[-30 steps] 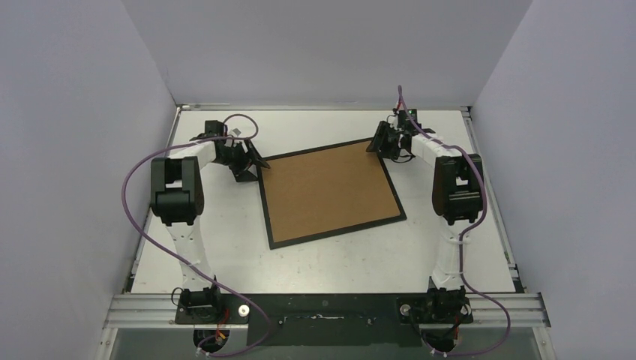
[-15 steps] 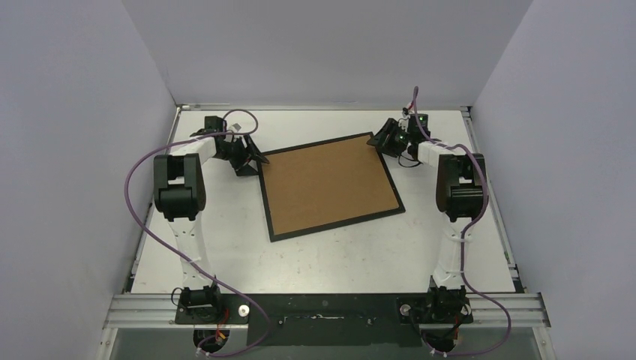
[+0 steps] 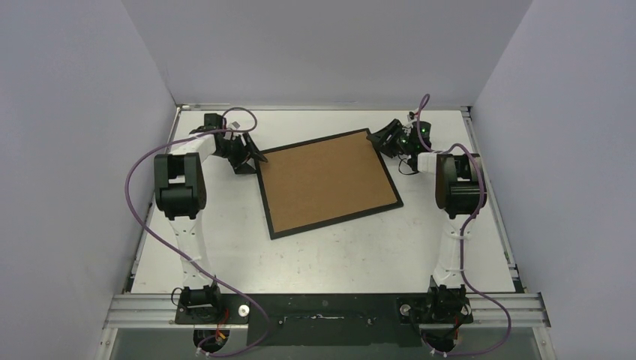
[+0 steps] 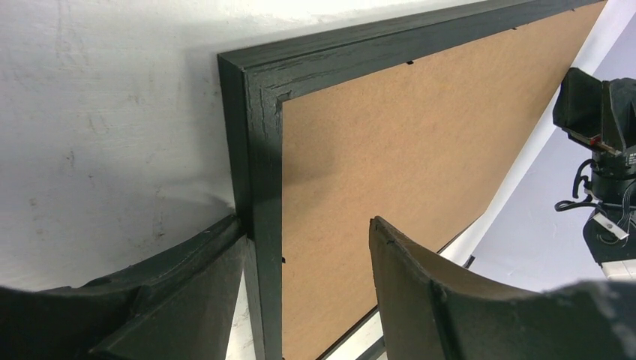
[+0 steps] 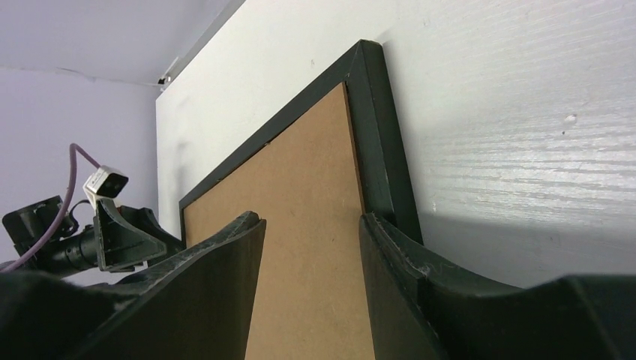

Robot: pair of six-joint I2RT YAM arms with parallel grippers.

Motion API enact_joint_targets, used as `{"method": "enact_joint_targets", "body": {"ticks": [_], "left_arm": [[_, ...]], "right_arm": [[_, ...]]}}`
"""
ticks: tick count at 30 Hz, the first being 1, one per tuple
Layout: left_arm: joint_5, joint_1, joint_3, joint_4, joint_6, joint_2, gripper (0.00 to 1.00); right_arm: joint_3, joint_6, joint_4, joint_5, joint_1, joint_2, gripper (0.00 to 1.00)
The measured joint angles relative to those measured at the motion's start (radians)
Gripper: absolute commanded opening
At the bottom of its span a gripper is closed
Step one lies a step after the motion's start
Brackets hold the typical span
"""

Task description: Put the photo into the frame

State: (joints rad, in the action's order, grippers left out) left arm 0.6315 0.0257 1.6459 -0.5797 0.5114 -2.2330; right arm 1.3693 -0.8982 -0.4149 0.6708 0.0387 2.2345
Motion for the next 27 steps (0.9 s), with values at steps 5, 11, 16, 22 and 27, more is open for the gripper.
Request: {"method": "enact_joint_targets", "body": {"ticks": [5,11,16,22,27], "left_arm": [[-0.019,0.002,0.025,-0.006,0.002,-0.011,0.58],[-0.026,0.002,0.056,-0.007,0.006,-0.029,0.58],[-0.033,0.002,0.082,-0.013,0.003,-0.043,0.58],[-0.055,0.002,0.124,-0.016,-0.008,-0.064,0.58],[-0.087,0.002,0.159,-0.015,-0.035,-0.077,0.58]], "right_arm": [[-0.019,0.024,-0.028,0.018,0.000,-0.002,0.49],[0.034,0.241,0.201,0.019,0.009,-0.040,0.41],[0.114,0.425,0.433,-0.113,0.047,-0.054,0.18],[0.106,0.525,0.575,-0.311,0.109,-0.111,0.08],[0.075,0.556,0.669,-0.433,0.171,-0.167,0.06]]}}
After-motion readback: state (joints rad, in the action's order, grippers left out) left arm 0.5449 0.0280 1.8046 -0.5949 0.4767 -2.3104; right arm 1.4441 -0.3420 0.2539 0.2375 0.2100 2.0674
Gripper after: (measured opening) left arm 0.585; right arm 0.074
